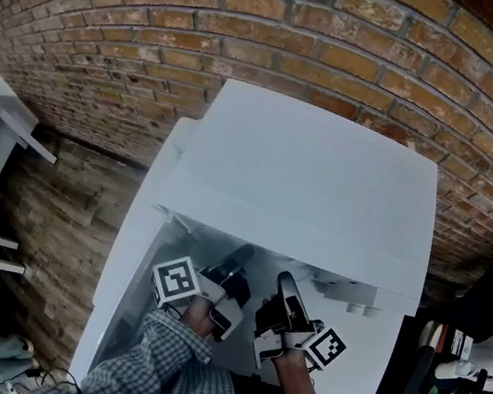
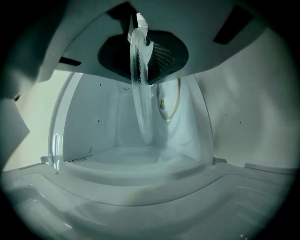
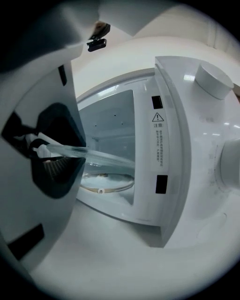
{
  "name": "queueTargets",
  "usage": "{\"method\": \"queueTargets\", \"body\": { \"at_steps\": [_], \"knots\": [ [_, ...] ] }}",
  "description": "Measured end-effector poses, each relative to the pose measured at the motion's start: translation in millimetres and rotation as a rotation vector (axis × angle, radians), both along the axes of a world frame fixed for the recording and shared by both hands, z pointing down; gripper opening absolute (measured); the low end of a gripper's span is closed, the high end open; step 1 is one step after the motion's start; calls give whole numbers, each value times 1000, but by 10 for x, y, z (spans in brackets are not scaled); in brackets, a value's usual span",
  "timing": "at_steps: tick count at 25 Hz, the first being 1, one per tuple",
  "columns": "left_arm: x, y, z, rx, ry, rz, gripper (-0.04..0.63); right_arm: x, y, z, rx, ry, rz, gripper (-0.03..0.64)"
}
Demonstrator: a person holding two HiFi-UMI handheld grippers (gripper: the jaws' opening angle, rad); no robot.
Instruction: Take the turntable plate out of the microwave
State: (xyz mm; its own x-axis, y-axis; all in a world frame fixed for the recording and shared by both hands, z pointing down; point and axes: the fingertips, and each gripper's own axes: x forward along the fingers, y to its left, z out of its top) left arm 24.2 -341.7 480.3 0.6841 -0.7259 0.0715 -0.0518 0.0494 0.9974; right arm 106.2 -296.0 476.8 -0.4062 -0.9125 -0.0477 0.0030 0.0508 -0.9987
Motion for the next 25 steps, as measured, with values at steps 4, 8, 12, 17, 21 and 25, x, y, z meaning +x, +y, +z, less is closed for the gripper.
{"method": "queueTargets", "body": {
  "at_steps": [4,8,12,17,21,25],
  "knots": [
    [-5,106,-161,43,75,-6,37,-35,123,-79,22,14,-14,69],
    [-25,260,-226,50,93,-10,37,-58,270,-125,24,6,-30,69],
    [-72,436,-228,46,91,-14,37,-106,444,-112,17,-9,-62,69],
    [-112,685,-208,22,111,-39,37,-14,579,-59,-20,-22,-63,69],
    [-128,890,-218,25,106,-48,37,37,684,-6,-36,3,-77,84],
    [-115,1107,-253,43,107,-58,38,129,765,50,-65,22,-63,95]
  ]
}}
